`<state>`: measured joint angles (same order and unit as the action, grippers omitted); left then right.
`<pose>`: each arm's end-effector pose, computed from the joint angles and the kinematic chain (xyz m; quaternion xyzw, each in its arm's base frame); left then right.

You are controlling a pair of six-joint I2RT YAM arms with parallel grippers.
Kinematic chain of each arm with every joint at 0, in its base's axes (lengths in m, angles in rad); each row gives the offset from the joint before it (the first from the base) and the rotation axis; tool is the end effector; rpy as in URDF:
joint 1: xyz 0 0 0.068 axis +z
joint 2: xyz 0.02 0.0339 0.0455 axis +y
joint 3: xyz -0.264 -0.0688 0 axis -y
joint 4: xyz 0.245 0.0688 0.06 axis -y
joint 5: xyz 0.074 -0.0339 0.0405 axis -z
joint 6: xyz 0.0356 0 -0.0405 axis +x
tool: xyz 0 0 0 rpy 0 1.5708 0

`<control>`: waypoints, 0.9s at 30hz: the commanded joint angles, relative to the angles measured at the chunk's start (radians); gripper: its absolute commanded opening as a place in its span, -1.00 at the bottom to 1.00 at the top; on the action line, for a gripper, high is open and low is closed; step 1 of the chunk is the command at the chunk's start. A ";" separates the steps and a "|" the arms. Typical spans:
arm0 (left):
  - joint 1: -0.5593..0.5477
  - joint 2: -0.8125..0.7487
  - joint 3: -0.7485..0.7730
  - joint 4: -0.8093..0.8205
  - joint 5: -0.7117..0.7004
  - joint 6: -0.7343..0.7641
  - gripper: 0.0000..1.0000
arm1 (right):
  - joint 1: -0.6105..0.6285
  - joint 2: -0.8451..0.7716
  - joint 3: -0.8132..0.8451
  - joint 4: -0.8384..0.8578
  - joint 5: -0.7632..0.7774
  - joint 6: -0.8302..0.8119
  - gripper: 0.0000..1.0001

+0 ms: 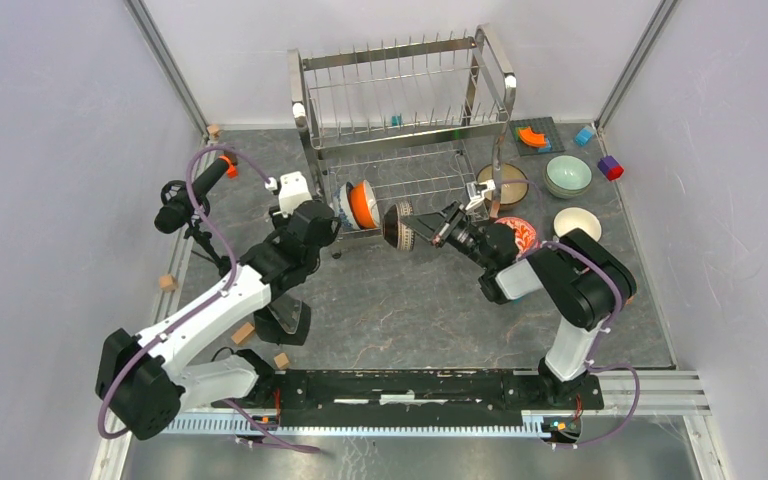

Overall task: Unload the bowls from the dish rack
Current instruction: Place the bowl with the bowl.

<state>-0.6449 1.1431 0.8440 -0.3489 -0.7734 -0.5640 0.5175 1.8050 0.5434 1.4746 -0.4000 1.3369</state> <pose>0.2080 -0.1254 0.2788 -0.1342 0.8354 0.0435 0.5312 0.2689 0.1690 0.1777 0.1033 0.6261 0.6850 0.3579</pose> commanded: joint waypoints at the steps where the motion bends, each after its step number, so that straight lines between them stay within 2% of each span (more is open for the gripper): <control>1: -0.010 -0.064 0.008 -0.043 0.114 -0.042 0.30 | 0.010 -0.099 -0.058 0.382 -0.031 -0.032 -1.00; 10: -0.050 -0.250 -0.057 -0.129 0.226 -0.100 0.61 | 0.024 -0.239 -0.206 0.330 -0.050 -0.079 -1.00; 13: -0.053 -0.315 -0.076 -0.169 0.269 -0.118 0.69 | 0.033 -0.312 -0.247 0.260 -0.066 -0.125 -1.00; 15: -0.054 -0.359 -0.080 -0.210 0.289 -0.130 0.76 | 0.041 -0.390 -0.263 0.151 -0.082 -0.192 -1.00; 17: -0.055 -0.386 -0.074 -0.258 0.301 -0.133 0.86 | 0.051 -0.493 -0.269 -0.019 -0.091 -0.300 -1.00; 20: -0.055 -0.417 -0.055 -0.330 0.333 -0.130 0.93 | 0.072 -0.675 -0.246 -0.377 -0.076 -0.532 -1.00; 23: -0.055 -0.454 -0.052 -0.367 0.387 -0.124 0.98 | 0.103 -0.822 -0.180 -0.747 -0.014 -0.766 -1.00; 27: -0.056 -0.493 -0.061 -0.337 0.515 -0.098 0.99 | 0.170 -0.960 -0.060 -1.102 0.113 -1.012 -1.00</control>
<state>-0.6964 0.6811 0.7712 -0.6556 -0.4076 -0.6552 0.6361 0.9520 0.3397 0.7567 -0.4179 0.6739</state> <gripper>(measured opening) 0.993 0.131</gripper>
